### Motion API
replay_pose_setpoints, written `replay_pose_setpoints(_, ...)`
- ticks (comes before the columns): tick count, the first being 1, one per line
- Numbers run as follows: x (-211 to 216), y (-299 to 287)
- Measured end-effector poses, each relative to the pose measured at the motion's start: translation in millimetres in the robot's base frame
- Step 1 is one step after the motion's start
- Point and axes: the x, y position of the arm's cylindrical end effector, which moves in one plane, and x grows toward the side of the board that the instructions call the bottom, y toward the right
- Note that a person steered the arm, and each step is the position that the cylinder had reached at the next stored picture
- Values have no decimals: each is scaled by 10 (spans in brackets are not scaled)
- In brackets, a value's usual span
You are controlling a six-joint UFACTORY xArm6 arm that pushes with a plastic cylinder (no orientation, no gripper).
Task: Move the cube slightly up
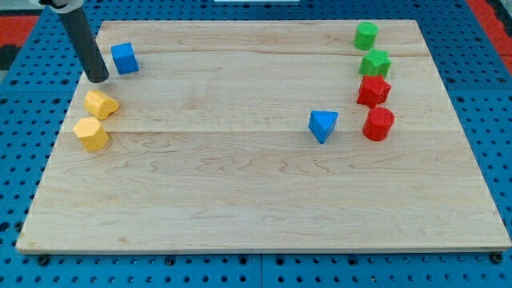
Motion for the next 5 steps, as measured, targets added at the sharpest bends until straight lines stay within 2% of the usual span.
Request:
replay_pose_setpoints(2, -326, 479)
replay_pose_setpoints(3, -210, 732)
replay_pose_setpoints(4, 128, 2051)
replay_pose_setpoints(5, 1027, 2590)
